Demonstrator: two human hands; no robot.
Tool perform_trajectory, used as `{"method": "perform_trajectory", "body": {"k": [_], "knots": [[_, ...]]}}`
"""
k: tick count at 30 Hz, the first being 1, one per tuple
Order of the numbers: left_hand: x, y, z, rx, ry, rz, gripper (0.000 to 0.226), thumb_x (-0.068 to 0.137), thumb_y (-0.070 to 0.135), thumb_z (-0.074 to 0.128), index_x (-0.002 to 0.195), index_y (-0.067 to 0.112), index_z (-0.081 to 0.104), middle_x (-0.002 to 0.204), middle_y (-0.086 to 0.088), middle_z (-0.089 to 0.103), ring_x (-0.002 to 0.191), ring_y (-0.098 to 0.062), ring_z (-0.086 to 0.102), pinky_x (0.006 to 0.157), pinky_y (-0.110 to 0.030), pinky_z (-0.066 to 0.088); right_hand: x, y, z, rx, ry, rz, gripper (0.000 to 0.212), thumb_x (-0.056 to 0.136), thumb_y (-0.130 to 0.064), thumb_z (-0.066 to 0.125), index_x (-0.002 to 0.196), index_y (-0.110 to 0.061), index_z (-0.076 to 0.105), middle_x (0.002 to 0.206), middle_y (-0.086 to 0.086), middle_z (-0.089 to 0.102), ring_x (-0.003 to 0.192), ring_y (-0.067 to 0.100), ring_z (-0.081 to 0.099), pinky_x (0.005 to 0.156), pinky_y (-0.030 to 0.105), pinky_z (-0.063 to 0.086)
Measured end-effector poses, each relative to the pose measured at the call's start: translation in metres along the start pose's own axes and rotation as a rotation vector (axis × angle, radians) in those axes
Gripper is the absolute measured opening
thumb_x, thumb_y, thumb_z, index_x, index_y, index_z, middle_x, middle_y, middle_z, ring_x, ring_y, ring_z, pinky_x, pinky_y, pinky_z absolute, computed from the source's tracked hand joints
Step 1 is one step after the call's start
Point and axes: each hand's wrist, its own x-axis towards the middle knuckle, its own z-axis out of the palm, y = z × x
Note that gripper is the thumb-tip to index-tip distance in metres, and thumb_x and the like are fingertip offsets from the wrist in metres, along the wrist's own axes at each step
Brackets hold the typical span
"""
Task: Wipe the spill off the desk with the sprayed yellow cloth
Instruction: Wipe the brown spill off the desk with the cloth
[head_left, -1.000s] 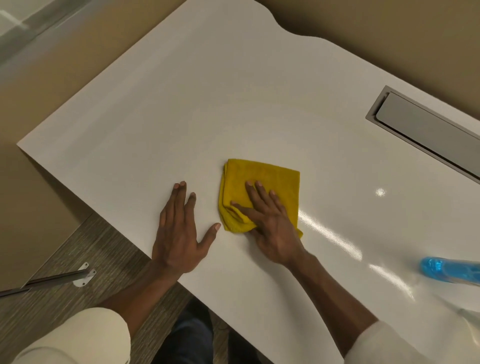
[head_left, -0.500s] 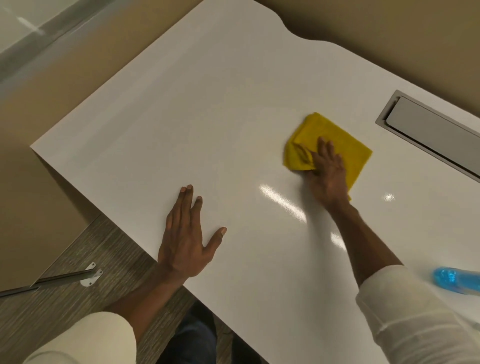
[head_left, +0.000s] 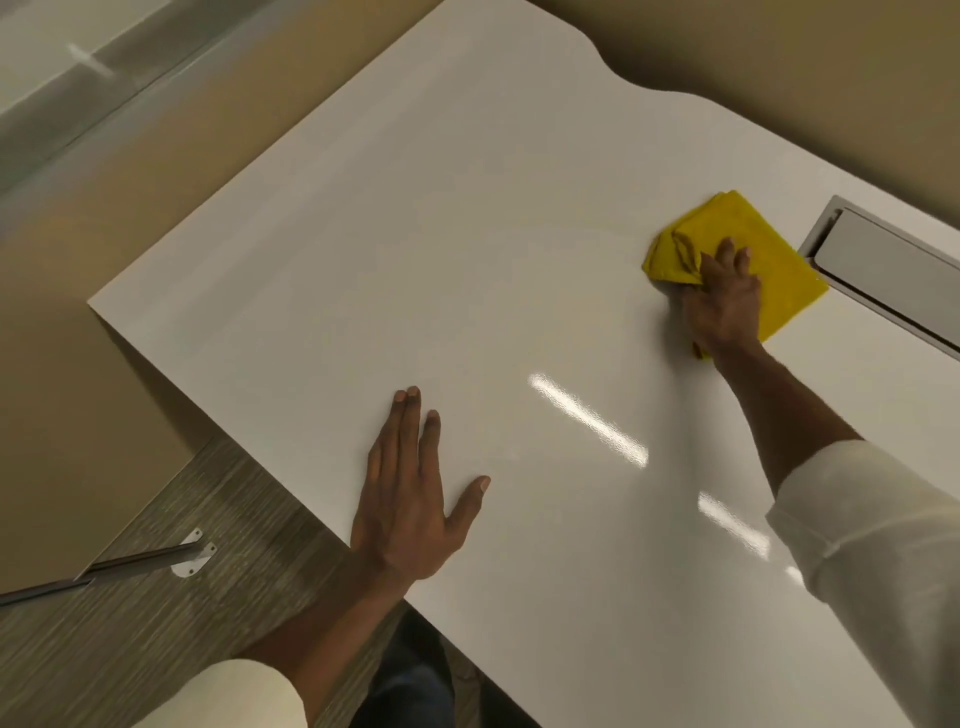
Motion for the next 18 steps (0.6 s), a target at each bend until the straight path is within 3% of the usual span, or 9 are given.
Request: {"method": "perform_trajectory", "body": {"k": [3, 6, 13, 18], "knots": [[0.001, 0.001, 0.0, 0.003, -0.013, -0.006, 0.097, 0.102, 0.074, 0.042, 0.168, 0.004, 0.029, 0.182, -0.015, 0.009, 0.17, -0.029, 0.01, 0.129, -0.053, 0.035, 0.014, -0.044, 0.014, -0.02, -0.044, -0.076, 0.108, 0.066, -0.073, 0.016, 0.154, -0.018, 0.044, 0.169, 0.023, 0.021, 0.157, 0.045, 0.013, 0.124, 0.056, 0.017], [0.001, 0.002, -0.001, 0.02, -0.027, -0.013, 0.097, 0.102, 0.076, 0.04, 0.168, 0.005, 0.029, 0.182, -0.014, 0.008, 0.17, -0.029, 0.009, 0.129, -0.052, 0.036, 0.024, -0.086, 0.041, -0.06, -0.096, -0.205, 0.1, 0.073, -0.071, 0.017, 0.153, -0.019, 0.047, 0.168, 0.024, 0.023, 0.157, 0.046, 0.016, 0.123, 0.058, 0.019], [0.001, 0.004, -0.004, 0.048, -0.006, -0.002, 0.096, 0.101, 0.073, 0.046, 0.166, 0.003, 0.035, 0.181, -0.016, 0.013, 0.169, -0.031, 0.014, 0.126, -0.051, 0.041, -0.006, -0.198, 0.096, -0.134, -0.28, -0.601, 0.063, 0.1, -0.051, 0.043, 0.159, -0.031, 0.033, 0.172, 0.017, 0.013, 0.16, 0.04, 0.007, 0.126, 0.056, 0.012], [0.0, 0.004, -0.002, 0.025, 0.009, -0.003, 0.095, 0.101, 0.072, 0.049, 0.165, 0.003, 0.037, 0.181, -0.015, 0.015, 0.169, -0.03, 0.016, 0.125, -0.052, 0.041, -0.047, -0.234, 0.117, -0.066, -0.394, -0.79, 0.058, 0.103, -0.044, 0.05, 0.158, -0.033, 0.036, 0.173, 0.013, 0.012, 0.161, 0.034, 0.003, 0.129, 0.053, 0.004]]}}
